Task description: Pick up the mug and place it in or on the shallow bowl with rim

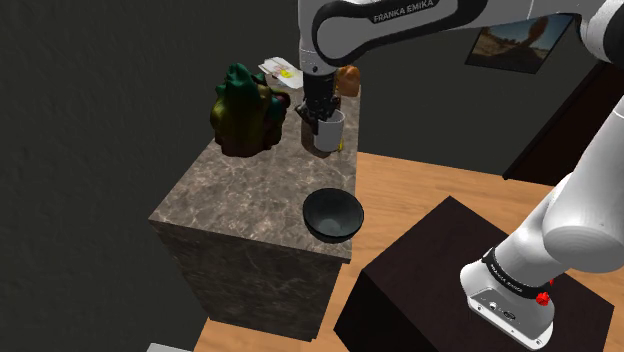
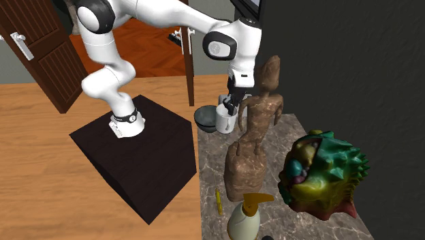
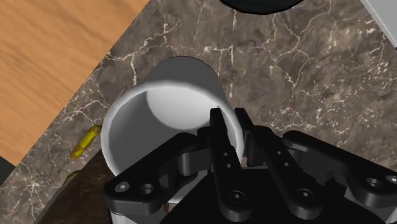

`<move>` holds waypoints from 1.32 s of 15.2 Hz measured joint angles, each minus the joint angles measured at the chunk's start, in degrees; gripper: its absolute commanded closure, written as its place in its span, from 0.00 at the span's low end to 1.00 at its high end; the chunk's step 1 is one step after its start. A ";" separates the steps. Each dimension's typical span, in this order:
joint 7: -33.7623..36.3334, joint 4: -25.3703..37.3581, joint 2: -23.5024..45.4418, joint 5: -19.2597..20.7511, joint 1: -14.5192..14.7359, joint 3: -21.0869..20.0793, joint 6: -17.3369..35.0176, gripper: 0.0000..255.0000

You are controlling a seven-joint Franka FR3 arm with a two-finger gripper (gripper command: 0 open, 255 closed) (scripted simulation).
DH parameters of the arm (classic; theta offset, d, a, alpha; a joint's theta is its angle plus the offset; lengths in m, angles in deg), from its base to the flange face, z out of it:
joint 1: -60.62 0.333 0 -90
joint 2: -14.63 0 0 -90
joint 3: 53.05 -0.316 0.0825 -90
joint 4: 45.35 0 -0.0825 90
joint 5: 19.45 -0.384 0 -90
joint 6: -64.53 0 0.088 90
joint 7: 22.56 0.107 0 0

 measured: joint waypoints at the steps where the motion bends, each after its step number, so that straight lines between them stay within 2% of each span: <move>1: 0.58 -2.87 -2.43 -0.64 0.27 -0.43 0.47 1.00; 5: 3.61 -9.41 -7.78 -2.29 1.98 -2.19 1.76 1.00; 12: 9.58 -17.31 -16.88 -6.18 5.84 -6.03 0.90 1.00; 20: 11.61 -22.40 -16.15 -6.23 6.72 -7.20 6.59 1.00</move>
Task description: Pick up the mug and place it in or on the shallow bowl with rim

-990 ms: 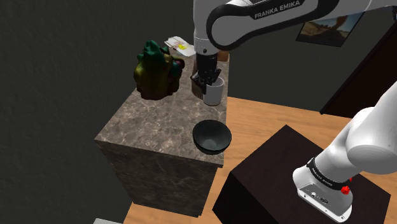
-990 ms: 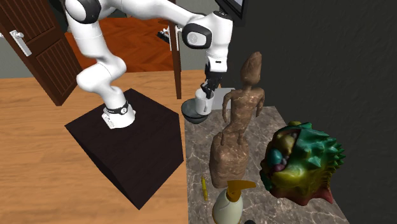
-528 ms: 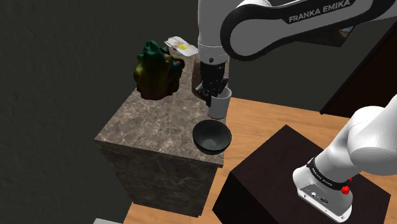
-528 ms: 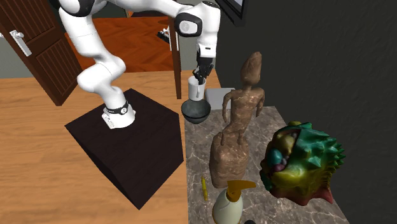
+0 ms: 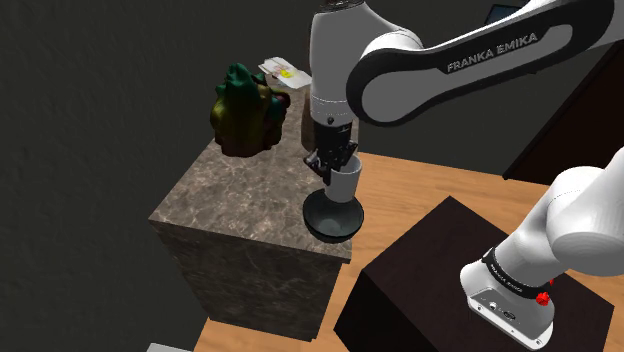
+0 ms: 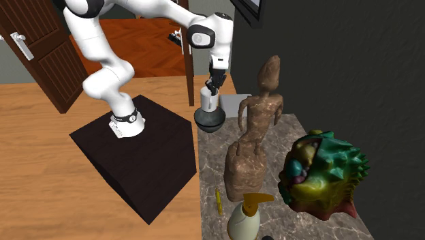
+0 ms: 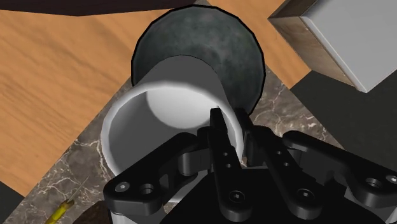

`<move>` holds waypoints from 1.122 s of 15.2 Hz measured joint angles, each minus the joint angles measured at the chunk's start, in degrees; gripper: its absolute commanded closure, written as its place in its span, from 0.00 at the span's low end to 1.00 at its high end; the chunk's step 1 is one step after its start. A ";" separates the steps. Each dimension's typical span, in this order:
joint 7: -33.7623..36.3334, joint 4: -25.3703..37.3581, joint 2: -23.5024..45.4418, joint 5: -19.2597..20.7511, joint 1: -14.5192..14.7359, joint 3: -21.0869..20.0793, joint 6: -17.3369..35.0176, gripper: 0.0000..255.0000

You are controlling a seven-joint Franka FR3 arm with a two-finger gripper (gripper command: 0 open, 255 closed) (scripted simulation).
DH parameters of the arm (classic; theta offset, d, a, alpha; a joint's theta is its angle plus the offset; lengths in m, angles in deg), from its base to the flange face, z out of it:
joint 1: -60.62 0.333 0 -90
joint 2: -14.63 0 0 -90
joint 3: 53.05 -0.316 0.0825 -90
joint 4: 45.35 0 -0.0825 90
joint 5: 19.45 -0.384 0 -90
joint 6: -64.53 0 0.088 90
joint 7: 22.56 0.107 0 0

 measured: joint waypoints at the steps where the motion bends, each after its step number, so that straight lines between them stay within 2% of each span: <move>1: 0.03 -0.37 0.33 0.14 -0.04 0.00 0.69 1.00; 10: 1.18 -4.26 3.39 1.38 0.03 -0.31 7.41 1.00; 17: 1.39 -4.53 4.08 1.68 0.03 -0.34 8.34 1.00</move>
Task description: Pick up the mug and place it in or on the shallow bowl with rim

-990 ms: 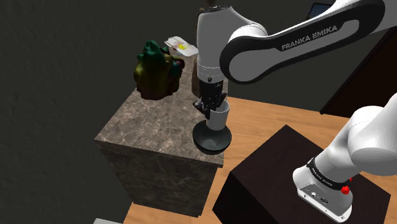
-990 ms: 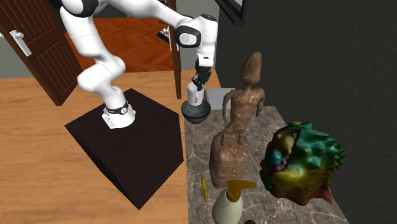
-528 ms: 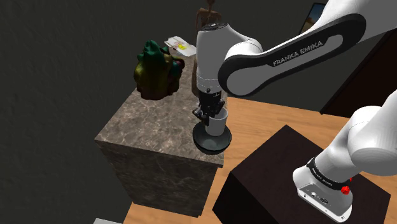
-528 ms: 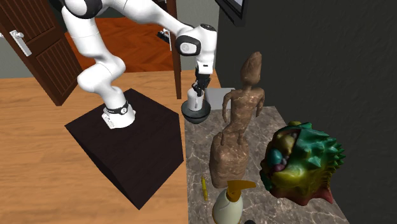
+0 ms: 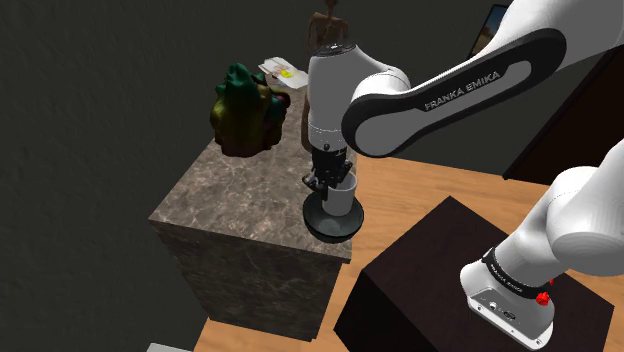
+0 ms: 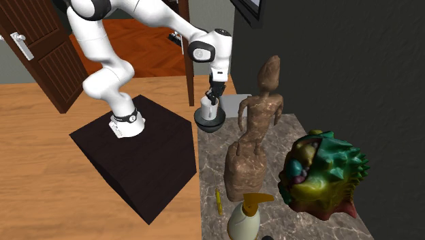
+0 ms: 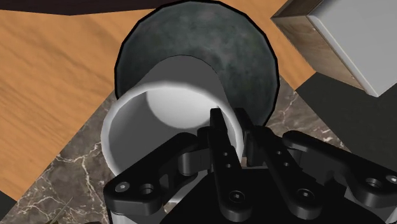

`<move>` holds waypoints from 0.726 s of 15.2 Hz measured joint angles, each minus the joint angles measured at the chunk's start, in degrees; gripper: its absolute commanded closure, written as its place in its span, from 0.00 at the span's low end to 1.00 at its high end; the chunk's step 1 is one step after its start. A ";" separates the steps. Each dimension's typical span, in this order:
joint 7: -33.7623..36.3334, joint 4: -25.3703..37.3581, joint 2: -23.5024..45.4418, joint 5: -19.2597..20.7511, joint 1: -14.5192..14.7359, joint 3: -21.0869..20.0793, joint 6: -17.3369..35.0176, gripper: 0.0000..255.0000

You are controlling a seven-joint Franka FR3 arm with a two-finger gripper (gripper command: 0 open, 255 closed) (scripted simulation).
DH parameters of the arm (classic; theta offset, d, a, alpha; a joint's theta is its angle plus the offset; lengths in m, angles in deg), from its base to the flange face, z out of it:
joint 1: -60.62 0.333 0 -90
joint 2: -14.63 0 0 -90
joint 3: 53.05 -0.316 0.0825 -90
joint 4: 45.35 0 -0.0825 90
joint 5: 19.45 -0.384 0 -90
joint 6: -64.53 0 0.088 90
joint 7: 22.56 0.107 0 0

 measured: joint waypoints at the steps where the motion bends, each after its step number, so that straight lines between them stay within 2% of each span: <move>1: 0.00 0.00 0.00 0.00 0.00 0.00 0.01 0.00; 7: 0.00 0.01 0.00 0.01 0.00 0.00 0.02 0.00; 11: -0.58 3.31 -2.51 -1.10 0.10 0.01 -5.53 0.00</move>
